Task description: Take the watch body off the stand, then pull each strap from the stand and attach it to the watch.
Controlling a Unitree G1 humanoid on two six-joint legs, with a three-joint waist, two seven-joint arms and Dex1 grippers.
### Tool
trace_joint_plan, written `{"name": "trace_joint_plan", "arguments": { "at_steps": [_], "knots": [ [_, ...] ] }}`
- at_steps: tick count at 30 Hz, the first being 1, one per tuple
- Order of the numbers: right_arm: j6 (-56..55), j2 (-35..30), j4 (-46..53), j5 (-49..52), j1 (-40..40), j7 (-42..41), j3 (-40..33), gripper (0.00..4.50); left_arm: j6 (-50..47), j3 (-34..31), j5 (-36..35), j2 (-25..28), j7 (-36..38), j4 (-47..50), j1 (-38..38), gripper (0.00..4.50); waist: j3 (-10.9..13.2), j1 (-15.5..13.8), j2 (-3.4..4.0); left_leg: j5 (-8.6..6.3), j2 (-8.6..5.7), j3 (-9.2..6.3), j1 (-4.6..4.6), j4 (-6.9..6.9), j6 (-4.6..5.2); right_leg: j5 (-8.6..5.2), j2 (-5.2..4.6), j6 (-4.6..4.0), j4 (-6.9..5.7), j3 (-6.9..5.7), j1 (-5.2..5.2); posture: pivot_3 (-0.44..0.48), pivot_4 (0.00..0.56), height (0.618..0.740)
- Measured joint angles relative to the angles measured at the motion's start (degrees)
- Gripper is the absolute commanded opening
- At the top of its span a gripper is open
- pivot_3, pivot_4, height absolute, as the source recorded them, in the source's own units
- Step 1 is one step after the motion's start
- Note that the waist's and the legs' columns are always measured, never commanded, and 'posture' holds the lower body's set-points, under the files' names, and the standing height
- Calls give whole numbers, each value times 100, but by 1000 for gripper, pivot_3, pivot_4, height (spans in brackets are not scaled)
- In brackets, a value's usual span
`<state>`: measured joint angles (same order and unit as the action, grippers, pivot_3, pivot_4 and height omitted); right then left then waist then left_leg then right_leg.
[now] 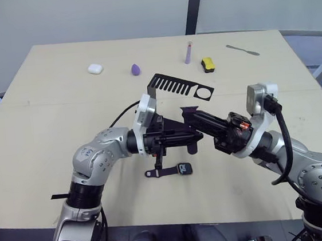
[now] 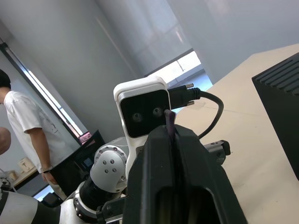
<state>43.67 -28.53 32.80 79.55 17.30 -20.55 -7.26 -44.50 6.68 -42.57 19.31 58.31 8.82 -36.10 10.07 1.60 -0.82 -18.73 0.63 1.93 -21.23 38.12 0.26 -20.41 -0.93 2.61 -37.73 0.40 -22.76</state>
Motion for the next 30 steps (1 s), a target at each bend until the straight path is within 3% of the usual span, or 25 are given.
{"name": "trace_joint_plan", "arguments": {
  "at_steps": [26,30],
  "knots": [
    [2,-9,0,-9,-2,20,0,40,10,9,5,29,16,0,1,0,0,0,0,0,0,0,0,0,0,0,0,0,0,0,0,0,150,740],
    [4,-36,1,17,-4,20,0,1448,10,8,5,32,16,1,9,0,0,0,0,0,0,0,0,0,0,0,0,0,0,0,0,0,150,740]
  ]
}}
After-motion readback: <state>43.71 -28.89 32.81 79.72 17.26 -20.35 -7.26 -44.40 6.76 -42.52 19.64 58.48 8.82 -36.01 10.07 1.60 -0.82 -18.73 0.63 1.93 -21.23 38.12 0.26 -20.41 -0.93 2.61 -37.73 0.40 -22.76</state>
